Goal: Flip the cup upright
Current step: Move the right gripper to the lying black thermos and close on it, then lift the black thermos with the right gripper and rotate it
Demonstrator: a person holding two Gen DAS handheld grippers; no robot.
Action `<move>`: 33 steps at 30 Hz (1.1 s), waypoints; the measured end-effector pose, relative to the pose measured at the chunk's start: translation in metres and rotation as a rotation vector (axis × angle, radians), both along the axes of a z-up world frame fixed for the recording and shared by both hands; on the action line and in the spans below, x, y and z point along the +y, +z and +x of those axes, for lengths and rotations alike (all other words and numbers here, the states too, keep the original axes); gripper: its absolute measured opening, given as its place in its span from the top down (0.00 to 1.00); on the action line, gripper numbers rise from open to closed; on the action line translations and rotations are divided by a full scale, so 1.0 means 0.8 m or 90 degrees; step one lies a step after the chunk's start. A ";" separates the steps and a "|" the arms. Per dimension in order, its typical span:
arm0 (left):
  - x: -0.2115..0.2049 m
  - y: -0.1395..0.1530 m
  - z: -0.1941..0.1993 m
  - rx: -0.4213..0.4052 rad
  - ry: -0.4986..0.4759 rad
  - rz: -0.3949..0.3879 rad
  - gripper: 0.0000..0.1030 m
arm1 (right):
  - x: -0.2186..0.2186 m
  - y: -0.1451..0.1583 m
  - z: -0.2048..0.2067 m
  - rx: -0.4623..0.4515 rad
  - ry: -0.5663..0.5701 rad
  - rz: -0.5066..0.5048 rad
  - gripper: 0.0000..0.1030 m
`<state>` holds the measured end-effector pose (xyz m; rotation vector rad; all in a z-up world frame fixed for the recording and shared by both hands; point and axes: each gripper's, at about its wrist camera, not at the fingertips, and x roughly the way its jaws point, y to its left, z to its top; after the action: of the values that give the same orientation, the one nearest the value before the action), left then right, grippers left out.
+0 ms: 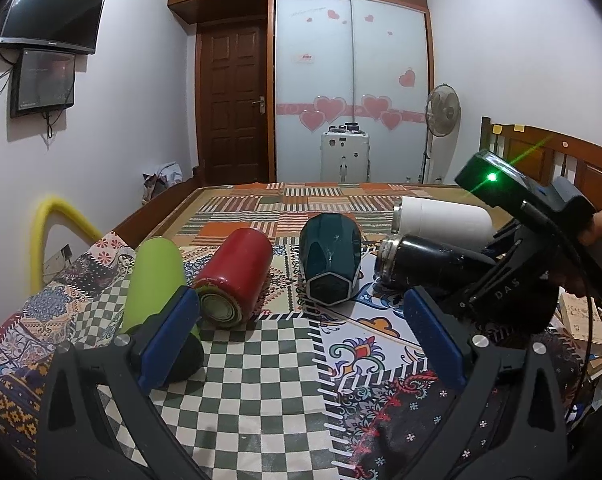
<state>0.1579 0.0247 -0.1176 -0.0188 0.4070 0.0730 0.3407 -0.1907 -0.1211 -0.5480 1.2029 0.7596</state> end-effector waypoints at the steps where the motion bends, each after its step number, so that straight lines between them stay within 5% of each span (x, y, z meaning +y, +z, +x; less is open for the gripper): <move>1: 0.001 0.000 -0.001 0.000 0.001 0.000 0.00 | -0.001 0.000 -0.001 0.002 -0.005 0.003 0.37; 17: 0.018 0.022 -0.031 -0.020 0.022 -0.015 0.00 | -0.018 0.073 -0.053 -0.052 -0.024 0.037 0.39; 33: 0.047 0.056 -0.107 -0.071 0.041 -0.028 0.00 | 0.001 0.144 -0.167 -0.109 0.010 0.046 0.40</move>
<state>0.0724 0.0624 -0.0726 -0.0790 0.2964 0.1267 0.2067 -0.1896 -0.0062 -0.5509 1.0104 0.7510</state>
